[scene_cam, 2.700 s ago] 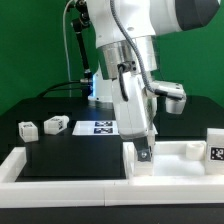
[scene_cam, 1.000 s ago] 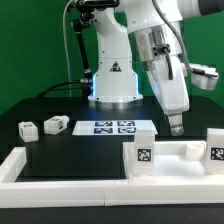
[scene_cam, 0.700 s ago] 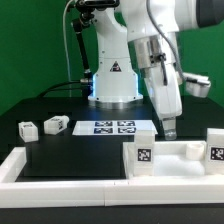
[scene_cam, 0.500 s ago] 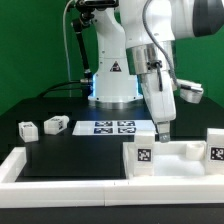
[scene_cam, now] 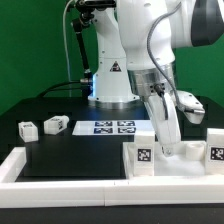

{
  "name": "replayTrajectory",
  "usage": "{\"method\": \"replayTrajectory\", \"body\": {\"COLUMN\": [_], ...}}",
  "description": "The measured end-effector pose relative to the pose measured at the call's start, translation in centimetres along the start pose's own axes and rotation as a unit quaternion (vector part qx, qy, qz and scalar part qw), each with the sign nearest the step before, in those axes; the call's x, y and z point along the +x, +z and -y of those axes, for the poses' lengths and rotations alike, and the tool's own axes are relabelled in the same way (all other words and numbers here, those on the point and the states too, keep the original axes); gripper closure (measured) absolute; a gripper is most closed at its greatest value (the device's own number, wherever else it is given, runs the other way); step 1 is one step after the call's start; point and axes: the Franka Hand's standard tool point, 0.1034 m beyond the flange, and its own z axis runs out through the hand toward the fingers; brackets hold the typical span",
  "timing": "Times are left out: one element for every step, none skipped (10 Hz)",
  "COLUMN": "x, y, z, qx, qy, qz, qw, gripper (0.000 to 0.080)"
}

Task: Assemble square table

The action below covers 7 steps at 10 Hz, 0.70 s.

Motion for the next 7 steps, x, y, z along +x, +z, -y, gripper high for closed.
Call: {"method": "replayTrajectory", "body": {"x": [-0.04, -0.04, -0.04, -0.04, -0.04, -0.07, -0.07], "y": [0.07, 0.06, 0.07, 0.08, 0.09, 0.15, 0.14], "z": [-0.08, -0.05, -0.05, -0.06, -0.07, -0.27, -0.27], "qx": [-0.001, -0.001, -0.001, -0.001, -0.001, -0.005, -0.004], "qy": [-0.001, -0.001, -0.001, -0.001, -0.001, -0.001, -0.001], "qz": [0.000, 0.000, 0.000, 0.000, 0.000, 0.001, 0.001], "qw": [1.000, 1.000, 1.000, 1.000, 1.000, 1.000, 1.000], "gripper": [0.0180, 0.0316, 0.0452, 0.0452, 0.0634, 0.0741, 0.0741]}}
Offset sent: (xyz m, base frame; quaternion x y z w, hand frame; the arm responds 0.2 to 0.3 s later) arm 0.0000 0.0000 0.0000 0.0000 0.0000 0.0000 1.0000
